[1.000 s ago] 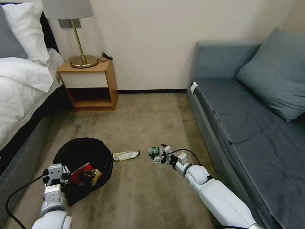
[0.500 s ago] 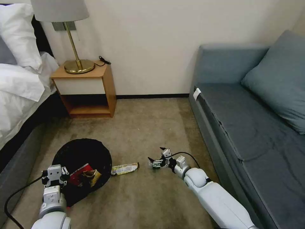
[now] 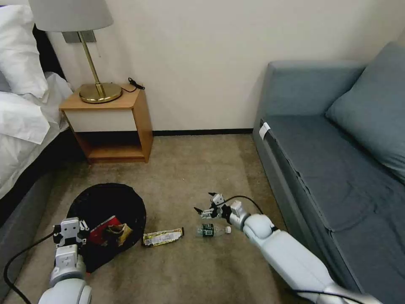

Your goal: Pick up the trash bin, then pick up the garbage on the floor and place it into the trash bin.

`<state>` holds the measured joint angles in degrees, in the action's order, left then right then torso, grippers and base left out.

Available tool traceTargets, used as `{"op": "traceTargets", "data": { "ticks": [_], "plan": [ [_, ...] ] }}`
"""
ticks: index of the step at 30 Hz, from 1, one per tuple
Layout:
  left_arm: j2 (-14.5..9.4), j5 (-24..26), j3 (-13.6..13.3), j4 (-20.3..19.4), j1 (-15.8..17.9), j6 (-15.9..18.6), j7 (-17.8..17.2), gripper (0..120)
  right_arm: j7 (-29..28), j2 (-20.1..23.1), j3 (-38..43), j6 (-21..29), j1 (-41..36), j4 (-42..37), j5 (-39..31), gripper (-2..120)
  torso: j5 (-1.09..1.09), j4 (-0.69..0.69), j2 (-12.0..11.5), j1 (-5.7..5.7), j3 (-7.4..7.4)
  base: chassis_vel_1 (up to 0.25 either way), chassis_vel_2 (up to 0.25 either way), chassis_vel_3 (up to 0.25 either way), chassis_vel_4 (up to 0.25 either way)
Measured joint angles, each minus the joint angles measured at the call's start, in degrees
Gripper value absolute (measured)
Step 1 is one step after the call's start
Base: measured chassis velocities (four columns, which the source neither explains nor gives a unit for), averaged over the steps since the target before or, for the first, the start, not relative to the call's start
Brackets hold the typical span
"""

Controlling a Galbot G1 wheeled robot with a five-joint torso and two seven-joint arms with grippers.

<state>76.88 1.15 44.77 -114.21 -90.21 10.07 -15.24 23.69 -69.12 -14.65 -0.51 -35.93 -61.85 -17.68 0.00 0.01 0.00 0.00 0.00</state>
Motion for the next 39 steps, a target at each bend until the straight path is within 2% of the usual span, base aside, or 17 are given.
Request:
{"op": "traceTargets", "data": {
  "ticks": [2,8,14,17,23,26,33,39],
  "plan": [
    [-0.5,0.6,0.1,0.6,1.5,0.3,0.1,4,3.7,-1.0,-4.8,1.0,5.7,4.1,-2.0,100,-0.01,-0.02,0.0,0.00,0.00,0.000,0.000,0.000,0.000],
    [-0.7,0.7,0.4,1.0,2.5,0.4,0.1,4,7.2,-3.6,-9.0,0.8,9.8,8.0,-2.4,100,0.00,0.00,0.0,0.00,0.00,0.000,0.000,0.000,0.000],
    [-1.1,1.1,1.4,1.5,3.2,0.5,0.1,4,9.8,-6.3,-12.8,-0.6,13.6,13.8,1.3,100,-0.01,-0.01,0.0,0.00,0.00,0.000,0.000,0.000,0.000],
    [-1.2,1.2,1.6,1.8,3.3,0.5,0.1,4,10.9,-6.1,-14.3,-0.5,13.7,13.9,2.4,100,0.00,0.00,0.0,0.00,0.00,0.000,0.000,0.000,0.000],
    [-1.0,1.1,1.1,2.6,2.9,0.0,0.2,4,12.7,-2.0,-18.8,0.9,12.7,11.3,3.2,100,0.00,-0.03,0.0,0.00,0.00,0.000,0.000,0.000,0.000],
    [-0.8,0.9,0.8,3.0,2.7,-0.3,0.2,4,13.2,-1.7,-19.2,1.0,12.2,11.4,3.8,100,-0.01,-0.03,0.0,0.00,0.00,0.000,0.000,0.000,0.000],
    [-0.5,0.6,0.7,4.1,2.3,-1.2,0.2,4,14.1,-2.9,-18.8,-0.3,10.8,15.9,7.5,100,0.01,-0.01,0.0,0.00,0.00,0.000,0.000,0.000,0.000],
    [-0.5,0.7,0.8,4.6,2.3,-1.3,0.1,4,14.2,-5.4,-16.2,-2.8,10.8,22.9,10.9,100,0.00,-0.01,0.0,0.00,0.00,0.000,0.000,0.000,0.000]
  ]
}}
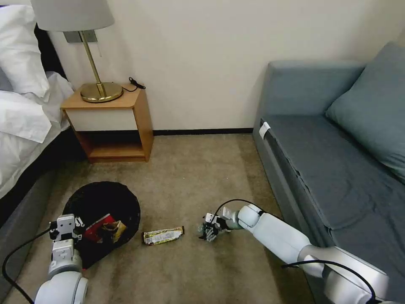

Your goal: Pick up the trash bin, then pick up the garbage on the floor and place it into the trash bin.

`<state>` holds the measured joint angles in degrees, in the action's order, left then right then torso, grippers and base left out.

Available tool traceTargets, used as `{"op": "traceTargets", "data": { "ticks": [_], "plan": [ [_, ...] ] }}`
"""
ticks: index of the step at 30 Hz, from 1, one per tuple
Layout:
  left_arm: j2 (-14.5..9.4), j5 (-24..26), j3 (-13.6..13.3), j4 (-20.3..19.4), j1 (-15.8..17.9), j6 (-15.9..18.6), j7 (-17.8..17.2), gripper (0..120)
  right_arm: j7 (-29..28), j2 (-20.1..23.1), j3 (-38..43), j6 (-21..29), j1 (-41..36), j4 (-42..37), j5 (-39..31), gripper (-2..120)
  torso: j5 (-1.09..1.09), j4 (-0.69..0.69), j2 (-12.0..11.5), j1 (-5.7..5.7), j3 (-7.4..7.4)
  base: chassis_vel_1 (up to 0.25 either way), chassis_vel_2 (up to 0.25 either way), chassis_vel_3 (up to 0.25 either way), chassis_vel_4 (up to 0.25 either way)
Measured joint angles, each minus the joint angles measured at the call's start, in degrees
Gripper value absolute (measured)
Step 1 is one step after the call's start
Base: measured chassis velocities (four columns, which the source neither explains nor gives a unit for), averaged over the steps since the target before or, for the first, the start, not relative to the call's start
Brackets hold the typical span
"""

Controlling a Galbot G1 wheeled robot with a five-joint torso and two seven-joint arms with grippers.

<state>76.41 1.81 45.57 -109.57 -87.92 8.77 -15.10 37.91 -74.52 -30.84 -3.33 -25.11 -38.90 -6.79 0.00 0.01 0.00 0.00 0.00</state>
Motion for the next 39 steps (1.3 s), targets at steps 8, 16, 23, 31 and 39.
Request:
{"op": "traceTargets", "data": {
  "ticks": [8,16,23,31,39],
  "plan": [
    [0.5,-0.2,-0.5,0.4,0.4,0.0,0.0,4,0.0,-1.8,3.0,-2.1,-0.3,4.9,3.8,74,0.00,-0.01,0.0,0.00,0.00,0.000,0.000,0.000,0.000],
    [0.5,-0.3,-0.5,0.6,0.2,0.0,-0.1,4,0.7,-3.0,5.0,-3.3,-0.4,7.1,5.3,48,0.00,-0.01,0.0,0.00,0.00,0.000,0.000,0.000,0.000],
    [0.2,-0.1,-0.2,0.7,0.1,-0.1,-0.1,4,0.8,-3.4,5.9,-3.6,-0.5,6.7,5.5,26,0.00,-0.01,0.0,0.00,0.00,0.000,0.000,0.000,0.000],
    [0.0,0.0,0.1,0.2,-0.5,-0.2,0.0,4,1.4,-3.7,8.5,-3.4,0.1,2.1,2.9,18,-0.01,-0.01,0.0,0.00,0.00,0.000,0.000,0.000,0.000],
    [0.0,-0.1,0.1,-0.3,-1.0,-0.3,0.1,4,1.2,-4.8,9.2,-1.7,1.6,-6.9,-2.2,18,-0.01,-0.01,0.0,0.00,0.00,0.000,0.000,0.000,0.000]
  ]
}}
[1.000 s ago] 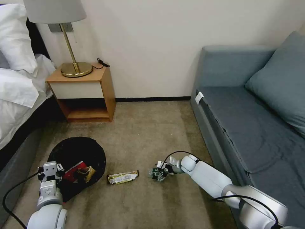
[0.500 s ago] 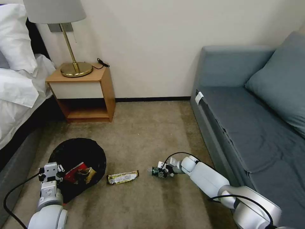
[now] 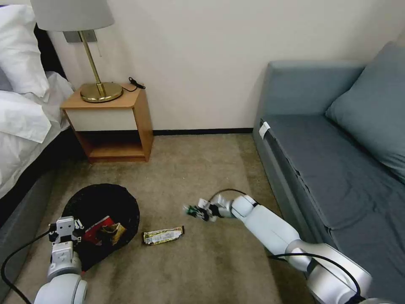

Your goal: Pick up the trash bin, then pick up the garbage on the floor and place it into the trash bin.

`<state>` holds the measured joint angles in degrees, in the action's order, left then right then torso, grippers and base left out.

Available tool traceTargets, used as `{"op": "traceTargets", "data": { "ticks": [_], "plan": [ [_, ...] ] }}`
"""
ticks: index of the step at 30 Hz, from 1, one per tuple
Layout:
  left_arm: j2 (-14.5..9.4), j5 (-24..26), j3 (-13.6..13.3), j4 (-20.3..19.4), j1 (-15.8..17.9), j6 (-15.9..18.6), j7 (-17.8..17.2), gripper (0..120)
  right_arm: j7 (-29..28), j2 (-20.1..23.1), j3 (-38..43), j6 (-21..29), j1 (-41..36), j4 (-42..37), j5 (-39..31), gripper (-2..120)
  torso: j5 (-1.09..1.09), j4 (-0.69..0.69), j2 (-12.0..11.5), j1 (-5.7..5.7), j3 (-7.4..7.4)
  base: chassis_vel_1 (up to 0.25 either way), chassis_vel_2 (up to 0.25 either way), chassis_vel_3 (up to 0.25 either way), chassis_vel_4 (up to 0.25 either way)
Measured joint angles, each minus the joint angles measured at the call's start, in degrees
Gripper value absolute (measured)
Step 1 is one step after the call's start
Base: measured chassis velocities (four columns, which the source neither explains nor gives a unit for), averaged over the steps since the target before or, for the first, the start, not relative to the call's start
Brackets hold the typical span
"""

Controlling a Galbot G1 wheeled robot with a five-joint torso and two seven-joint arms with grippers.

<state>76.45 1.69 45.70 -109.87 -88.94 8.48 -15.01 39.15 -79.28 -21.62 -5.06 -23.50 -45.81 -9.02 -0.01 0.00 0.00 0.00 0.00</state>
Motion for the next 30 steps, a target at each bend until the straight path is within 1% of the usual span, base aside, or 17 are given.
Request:
{"op": "traceTargets", "data": {
  "ticks": [1,2,3,4,6,7,10,11,14,19,21,22,24,26,28,29,30],
  "plan": [
    [0.1,-0.2,-0.1,-0.3,-0.1,0.0,0.0,4,-0.3,-0.6,-0.9,0.7,0.7,-3.9,-3.3,18,-0.01,0.00,0.0,0.00,0.00,0.000,0.000,0.000,0.000],
    [0.2,-0.3,-0.2,-0.5,-0.1,0.0,0.0,4,-0.6,-0.7,-2.0,1.2,1.1,-6.2,-5.6,18,0.00,0.01,0.0,0.00,0.00,0.000,0.000,0.000,0.000],
    [0.2,-0.3,-0.2,-0.5,-0.1,0.0,0.0,4,-0.6,-0.7,-2.0,1.2,1.1,-6.2,-5.6,18,0.00,0.01,0.0,0.00,0.00,0.000,0.000,0.000,0.000],
    [0.3,-0.6,-0.4,-0.9,-0.1,0.1,0.0,4,-0.9,-0.8,-3.9,1.8,1.6,-8.9,-8.9,18,0.00,0.01,0.0,0.00,0.00,0.000,0.000,0.000,0.000],
    [0.4,-0.8,-0.7,-1.6,-0.1,0.5,0.0,4,-1.3,-0.9,-6.2,2.0,2.0,-11.7,-12.4,18,0.00,0.01,0.0,0.00,0.00,0.000,0.000,0.000,0.000],
    [0.4,-0.8,-0.7,-1.6,-0.1,0.5,0.0,4,-1.3,-0.9,-6.2,2.0,2.0,-11.7,-12.4,18,0.00,0.01,0.0,0.00,0.00,0.000,0.000,0.000,0.000],
    [0.4,-1.0,-1.0,-2.3,0.1,1.0,0.1,4,-2.4,-1.6,-8.4,2.2,2.1,-15.2,-16.1,18,-0.01,0.00,0.0,0.00,0.00,0.000,0.000,0.000,0.000],
    [0.4,-1.0,-1.0,-2.3,0.1,1.0,0.1,4,-2.4,-1.6,-8.4,2.2,2.1,-15.2,-16.1,18,-0.01,0.00,0.0,0.00,0.00,0.000,0.000,0.000,0.000],
    [0.6,-1.1,-1.2,-3.2,0.7,1.7,0.1,4,-5.6,-3.6,-11.8,2.5,2.4,-20.0,-21.1,18,0.00,0.01,0.0,0.00,0.00,0.000,0.000,0.000,0.000],
    [0.7,-1.2,-1.5,-4.0,0.6,2.0,0.1,4,-7.7,-5.5,-13.9,2.5,3.1,-21.1,-23.1,18,0.00,0.00,0.0,0.00,0.00,0.000,0.000,0.000,0.000],
    [0.8,-1.2,-1.8,-4.8,0.2,2.0,0.1,4,-9.0,-7.8,-14.7,1.9,3.5,-19.0,-23.5,18,0.00,0.01,0.0,0.00,0.00,0.000,0.000,0.000,0.000],
    [0.8,-1.2,-1.8,-4.8,0.2,2.0,0.1,4,-9.0,-7.8,-14.7,1.9,3.5,-19.0,-23.5,18,0.00,0.01,0.0,0.00,0.00,0.000,0.000,0.000,0.000],
    [0.9,-0.9,-1.9,-5.4,-0.2,2.0,0.1,4,-9.6,-9.7,-14.9,1.1,3.6,-16.4,-23.2,18,-0.01,0.01,0.0,0.00,0.00,0.000,0.000,0.000,0.000],
    [0.9,-0.7,-2.0,-5.6,-0.4,2.0,0.2,4,-10.0,-10.6,-14.9,0.7,3.6,-15.4,-23.1,18,0.00,0.01,0.0,0.00,0.00,0.000,0.000,0.000,0.000],
    [0.9,-0.5,-2.0,-5.9,-0.5,2.1,0.2,4,-10.7,-11.6,-14.9,0.4,3.5,-14.2,-22.8,22,0.00,0.01,0.0,0.00,0.00,0.000,0.000,0.000,0.000],
    [0.9,-0.4,-2.0,-6.0,-0.5,2.1,0.1,4,-11.1,-11.9,-14.9,0.3,3.4,-13.9,-22.7,27,0.00,0.01,0.0,0.00,0.00,0.000,0.000,0.000,0.000],
    [0.9,-0.4,-2.0,-6.0,-0.5,2.1,0.1,4,-11.1,-11.9,-14.9,0.3,3.4,-13.9,-22.7,27,0.00,0.01,0.0,0.00,0.00,0.000,0.000,0.000,0.000]
  ]
}}
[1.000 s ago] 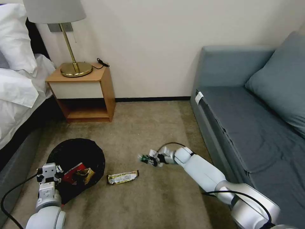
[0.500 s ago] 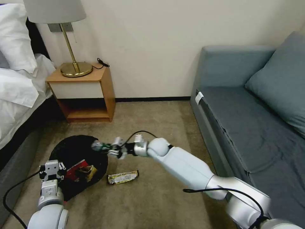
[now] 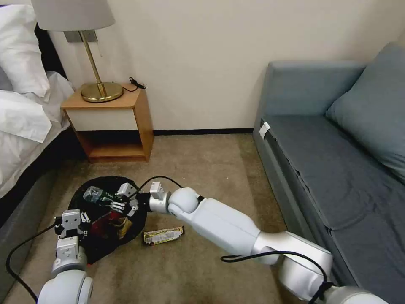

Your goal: Pick up the trash bin, then pick up the garbage on the floor and place it into the trash bin.

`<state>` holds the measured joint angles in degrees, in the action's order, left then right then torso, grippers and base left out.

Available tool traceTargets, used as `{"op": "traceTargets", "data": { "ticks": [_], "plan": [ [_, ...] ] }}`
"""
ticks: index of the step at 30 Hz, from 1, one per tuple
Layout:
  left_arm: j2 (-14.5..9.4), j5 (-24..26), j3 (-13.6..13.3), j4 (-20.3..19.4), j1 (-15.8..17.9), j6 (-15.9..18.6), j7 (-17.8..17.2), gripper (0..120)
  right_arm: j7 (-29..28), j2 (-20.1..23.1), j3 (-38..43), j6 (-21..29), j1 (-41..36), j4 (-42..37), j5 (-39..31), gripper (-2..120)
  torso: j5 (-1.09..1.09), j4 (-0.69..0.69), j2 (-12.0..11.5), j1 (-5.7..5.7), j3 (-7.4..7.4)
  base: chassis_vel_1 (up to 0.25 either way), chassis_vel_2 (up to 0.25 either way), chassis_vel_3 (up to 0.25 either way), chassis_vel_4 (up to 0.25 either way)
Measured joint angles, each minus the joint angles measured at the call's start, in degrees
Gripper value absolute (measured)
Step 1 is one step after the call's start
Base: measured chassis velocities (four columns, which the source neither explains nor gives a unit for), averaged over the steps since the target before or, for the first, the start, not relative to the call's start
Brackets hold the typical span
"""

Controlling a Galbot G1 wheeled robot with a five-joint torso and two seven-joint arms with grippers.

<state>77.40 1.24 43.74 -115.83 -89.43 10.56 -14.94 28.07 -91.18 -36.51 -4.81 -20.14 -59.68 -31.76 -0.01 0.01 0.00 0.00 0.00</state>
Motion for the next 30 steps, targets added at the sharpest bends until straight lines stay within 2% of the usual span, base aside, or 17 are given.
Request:
{"op": "traceTargets", "data": {
  "ticks": [1,3,6,7,9,10,13,14,17,25,28,29,30],
  "plan": [
    [0.0,0.1,0.0,-0.2,-0.1,0.0,0.0,4,-0.5,-0.2,0.0,-0.2,-0.4,0.5,0.2,35,-0.01,0.00,0.0,0.00,0.00,0.000,0.000,0.000,0.000],
    [0.0,0.1,0.0,-0.2,-0.1,0.0,0.1,4,-0.7,-0.2,0.0,-0.3,-0.6,0.6,0.4,38,0.00,0.00,0.0,0.00,0.00,0.000,0.000,0.000,0.000],
    [0.1,0.1,0.1,0.1,0.0,0.0,0.1,4,-1.4,0.2,0.3,-0.6,-1.2,0.7,0.9,51,0.00,-0.01,0.0,0.00,0.00,0.000,0.000,0.000,0.000],
    [0.1,0.1,0.1,0.1,0.0,0.0,0.1,4,-1.4,0.2,0.3,-0.6,-1.2,0.7,0.9,51,0.00,-0.01,0.0,0.00,0.00,0.000,0.000,0.000,0.000],
    [0.1,0.2,0.5,0.8,0.2,0.0,0.0,4,-1.5,0.5,0.7,-0.6,-1.3,0.7,1.3,65,0.00,-0.01,0.0,0.00,0.00,0.000,0.000,0.000,0.000],
    [0.1,0.2,0.5,0.8,0.2,0.0,0.0,4,-1.5,0.5,0.7,-0.6,-1.3,0.7,1.3,65,0.00,-0.01,0.0,0.00,0.00,0.000,0.000,0.000,0.000],
    [-0.1,0.5,1.2,1.5,0.6,0.0,-0.1,4,-1.5,0.7,1.3,-0.8,-1.3,0.7,1.8,79,0.00,-0.01,0.0,0.00,0.00,0.000,0.000,0.000,0.000],
    [-0.1,0.5,1.2,1.5,0.6,0.0,-0.1,4,-1.5,0.7,1.3,-0.8,-1.3,0.7,1.8,79,0.00,-0.01,0.0,0.00,0.00,0.000,0.000,0.000,0.000],
    [-0.6,1.5,2.5,3.2,1.5,-0.1,-0.6,4,-1.6,1.0,2.2,-0.9,-1.3,0.3,1.9,95,0.00,-0.01,0.0,0.00,0.00,0.000,0.000,0.000,0.000],
    [-2.5,4.5,6.4,5.9,2.8,-0.2,-1.1,4,-2.7,2.7,3.9,-1.4,-1.1,0.6,4.4,100,0.01,0.00,0.0,0.00,0.00,0.000,0.000,0.000,0.000],
    [-5.2,7.3,9.6,8.7,4.4,-0.2,-1.1,4,-3.5,3.4,3.7,-2.6,0.1,6.6,10.8,100,0.00,-0.01,0.0,0.00,-0.01,0.000,0.000,0.000,0.000],
    [-5.2,7.3,9.6,8.7,4.4,-0.2,-1.1,4,-3.5,3.4,3.7,-2.6,0.1,6.6,10.8,100,0.00,-0.01,0.0,0.00,-0.01,0.000,0.000,0.000,0.000],
    [-6.4,8.1,10.4,9.7,4.9,-0.2,-1.1,4,-3.8,3.6,3.1,-2.7,0.6,8.5,12.5,100,0.00,-0.01,0.0,0.00,0.00,0.000,0.000,0.000,0.000]
  ]
}}
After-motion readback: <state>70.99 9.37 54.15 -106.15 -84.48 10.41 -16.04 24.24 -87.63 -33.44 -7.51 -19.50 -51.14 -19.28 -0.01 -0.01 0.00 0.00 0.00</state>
